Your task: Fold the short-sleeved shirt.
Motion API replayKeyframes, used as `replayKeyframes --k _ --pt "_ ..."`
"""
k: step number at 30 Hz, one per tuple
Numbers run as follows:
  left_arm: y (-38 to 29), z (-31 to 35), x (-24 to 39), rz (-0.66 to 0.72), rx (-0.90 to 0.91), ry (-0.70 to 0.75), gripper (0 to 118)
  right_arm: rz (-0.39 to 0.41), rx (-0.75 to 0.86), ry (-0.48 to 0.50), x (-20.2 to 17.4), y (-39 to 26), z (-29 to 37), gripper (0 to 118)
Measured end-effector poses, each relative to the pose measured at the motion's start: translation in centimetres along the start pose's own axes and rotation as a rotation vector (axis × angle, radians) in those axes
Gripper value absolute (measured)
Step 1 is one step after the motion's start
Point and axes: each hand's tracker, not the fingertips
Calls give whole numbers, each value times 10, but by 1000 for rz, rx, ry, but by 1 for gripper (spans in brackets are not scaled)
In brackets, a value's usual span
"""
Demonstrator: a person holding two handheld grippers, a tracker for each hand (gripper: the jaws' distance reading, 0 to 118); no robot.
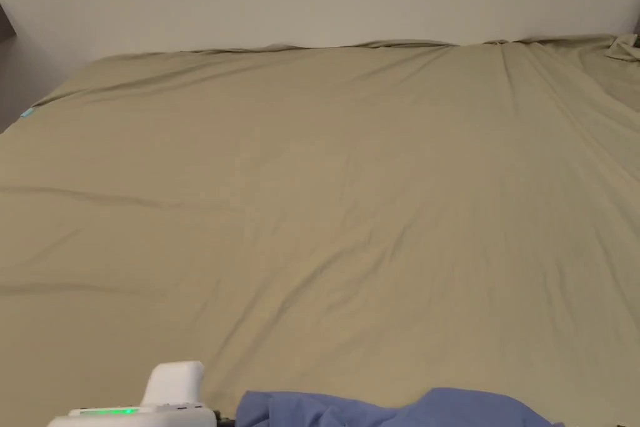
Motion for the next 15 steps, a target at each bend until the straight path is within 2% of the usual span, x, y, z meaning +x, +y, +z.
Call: replayKeyframes --k 2,5,6,8,10,11,12,14,15 --pt "-6 -13 26 9 -12 -106 9 8 0 6 -3 1 1 4" --pt "-17 -32 86 -176 13 -96 9 27 4 8 -12 2 4 4" --pt "-19 -40 97 -196 5 -128 9 35 5 1 -15 3 4 4" --pt "-26 -45 132 -137 -60 -152 9 96 16 -84 -26 4 4 4" --pt "-30 -37 160 -272 4 -138 9 197 33 -287 -41 4 1 5" --pt "-29 -35 171 -303 16 -149 9 245 39 -384 -49 3 -2 4" --pt "-28 -35 175 -269 0 -163 9 266 36 -440 -54 2 -4 5" --pt "-25 -31 179 -214 -18 -247 9 285 16 -470 -60 -1 -7 5" --pt "-25 -30 179 -176 -36 -357 9 272 17 -449 -62 -2 -7 5"
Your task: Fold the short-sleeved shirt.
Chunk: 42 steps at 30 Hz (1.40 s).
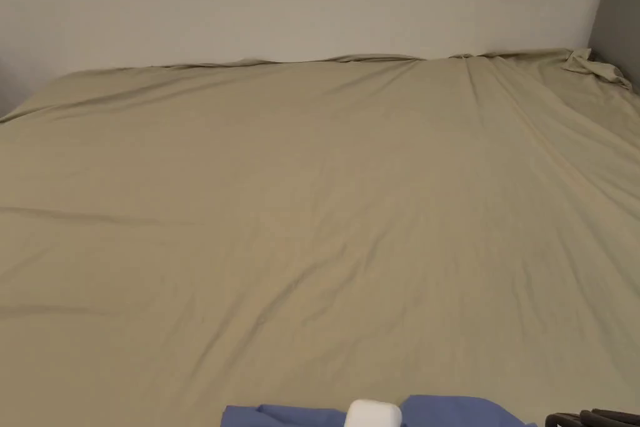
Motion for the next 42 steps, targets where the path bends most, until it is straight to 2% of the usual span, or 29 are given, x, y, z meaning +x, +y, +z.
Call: replayKeyframes --k 2,5,7,9,10,11,12,13,16,19,20,21,22,23,24,26,29,30,31,32,34,37,39,42 --pt "3 7 -3 92 -27 -186 9 -16 -1 18 -1 0 4 5" --pt "7 43 -29 144 50 -220 9 -9 13 44 -1 0 13 5" --pt "8 77 -73 238 137 -256 9 12 25 54 -3 1 19 5" --pt "6 103 -121 300 172 -226 12 30 34 91 -4 3 24 5" --pt "4 111 -145 284 185 -178 50 42 44 134 -5 3 26 5" --pt "0 114 -163 277 183 -117 93 46 49 164 -5 4 27 5" --pt "-3 114 -183 280 155 -65 109 50 54 194 -5 4 28 5" --pt "-8 106 -204 289 65 -55 109 55 53 210 -6 4 28 5" --pt "-22 80 -235 352 -41 -77 109 100 53 202 -13 4 27 5" --pt "-32 55 -243 362 -31 -128 110 122 47 215 -17 2 23 5" --pt "-31 60 -237 338 25 -135 112 116 45 232 -17 1 22 5" --pt "-28 65 -235 336 61 -173 112 100 41 258 -16 0 21 5" --pt "-31 66 -238 361 122 -299 104 82 32 287 -15 -1 20 5" --pt "-34 60 -239 445 144 -486 94 68 30 302 -14 -2 18 5" --pt "-36 54 -237 500 116 -522 93 62 28 305 -13 -2 17 5" --pt "-38 37 -235 496 65 -392 92 61 23 297 -14 -1 15 5" --pt "-39 35 -235 530 155 -478 87 64 25 285 -15 0 16 5" --pt "-41 35 -237 569 144 -469 72 59 28 288 -15 1 17 5" --pt "-45 35 -237 580 146 -450 9 53 30 296 -15 2 18 5" --pt "-48 35 -239 585 147 -413 9 47 32 306 -15 2 19 5" --pt "-59 36 -239 678 133 -497 9 42 32 312 -15 3 19 5" --pt "-61 60 -240 648 188 -455 9 46 27 280 -16 7 18 5" --pt "-60 80 -253 658 201 -355 9 44 28 272 -16 10 18 5" --pt "-58 108 -295 696 209 -326 9 44 29 270 -17 13 19 5"
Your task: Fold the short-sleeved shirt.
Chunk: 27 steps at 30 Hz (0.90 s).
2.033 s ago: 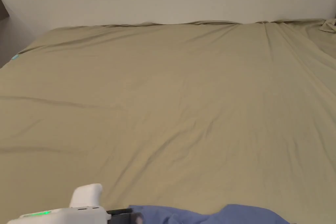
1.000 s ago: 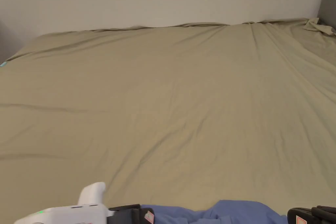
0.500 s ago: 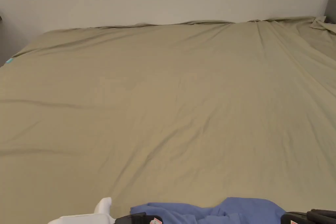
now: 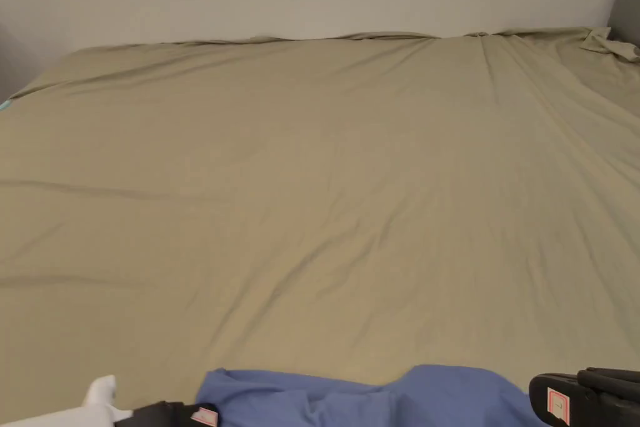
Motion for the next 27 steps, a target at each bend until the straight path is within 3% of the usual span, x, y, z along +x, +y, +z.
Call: replayKeyframes --k 1,4,8,11,13,15,16,19,21,27 --pt "8 13 -3 26 40 46 9 3 -1 0 0 1 0 5" --pt "24 43 7 -89 92 248 9 14 -7 -12 -3 3 -3 5" --pt "21 51 20 -83 97 262 9 19 -21 -11 -3 3 -8 5" --pt "10 46 48 -111 106 369 9 15 -35 -24 -2 3 -13 5" --pt "-4 45 79 -87 171 271 9 11 -47 -40 -2 4 -16 5" --pt "-21 34 111 -36 146 47 9 9 -52 -44 0 5 -16 5" --pt "-33 23 131 -37 132 -38 9 3 -51 -45 1 5 -16 5" --pt "-60 -15 181 -177 64 -87 9 -42 -40 -46 9 6 -16 5" --pt "-73 -53 202 -243 7 -18 9 -69 -34 -56 13 7 -15 5" --pt "-103 -180 181 -390 -178 268 10 -76 -26 -149 19 4 -5 5"
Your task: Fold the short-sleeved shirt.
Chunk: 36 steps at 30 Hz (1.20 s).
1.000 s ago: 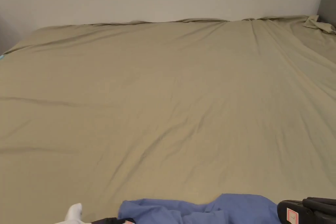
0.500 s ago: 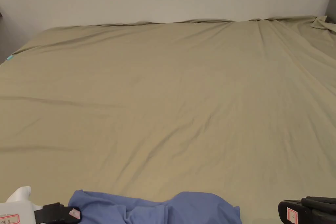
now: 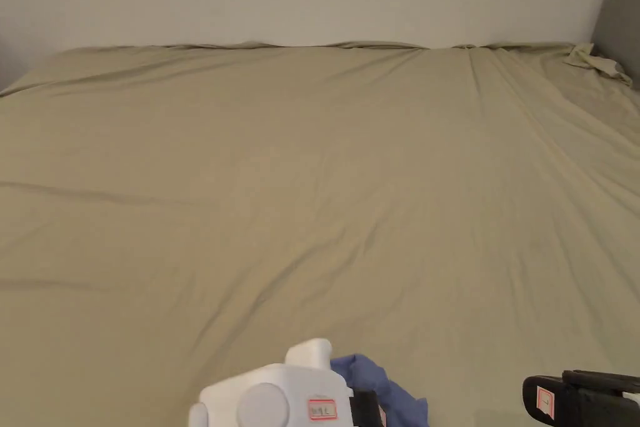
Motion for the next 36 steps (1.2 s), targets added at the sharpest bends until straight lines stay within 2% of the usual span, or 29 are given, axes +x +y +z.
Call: replayKeyframes --k 2,3,4,6,7,8,9,11,13,14,15,16,17,18,21,22,24,26,29,31,33,36 --pt "-7 -31 -4 -17 -15 82 14 17 6 -43 -1 -2 4 5" --pt "-10 -33 -4 -27 3 50 18 20 7 -55 -1 -3 6 5" --pt "-8 -25 5 -59 36 31 42 23 8 -57 -2 -3 7 5" --pt "-2 -10 15 -97 0 -29 103 32 7 -52 -2 -4 10 5" --pt "-3 4 18 -59 -14 -110 111 37 8 -46 -2 -5 11 5" --pt "-3 17 21 -48 -23 -160 111 41 9 -42 -2 -5 10 5" --pt "-1 30 21 -57 -3 -161 118 45 11 -38 -2 -5 10 5" --pt "5 69 13 -59 113 -174 118 49 19 -35 -1 -5 10 5" --pt "9 90 3 -72 209 -89 116 41 27 -32 1 -5 10 5" --pt "12 93 0 -99 231 -15 106 33 30 -31 3 -5 10 5" --pt "4 90 3 -142 248 92 84 26 33 -30 4 -5 10 5" --pt "5 82 2 -205 252 203 37 18 35 -28 5 -5 10 5" --pt "4 67 2 -253 224 281 13 12 38 -26 6 -6 10 5" --pt "3 54 2 -281 183 287 12 10 39 -25 7 -6 10 5" --pt "-14 1 14 -270 10 48 12 10 42 -43 7 -7 13 5" --pt "-26 -18 24 -316 -10 10 12 14 41 -56 7 -9 14 5" --pt "-46 -51 42 -437 -43 117 12 26 38 -84 6 -13 16 5" --pt "-52 -63 58 -419 -24 29 12 27 32 -102 6 -15 18 5" --pt "-58 -78 78 -376 -112 4 12 22 42 -104 6 -16 25 5" --pt "-54 -66 80 -358 -119 -71 12 26 64 -92 4 -13 31 5" --pt "-49 -35 71 -278 -116 -164 12 37 89 -72 1 -9 34 5" --pt "-35 33 32 -164 -47 -317 12 43 93 45 0 -3 22 5"
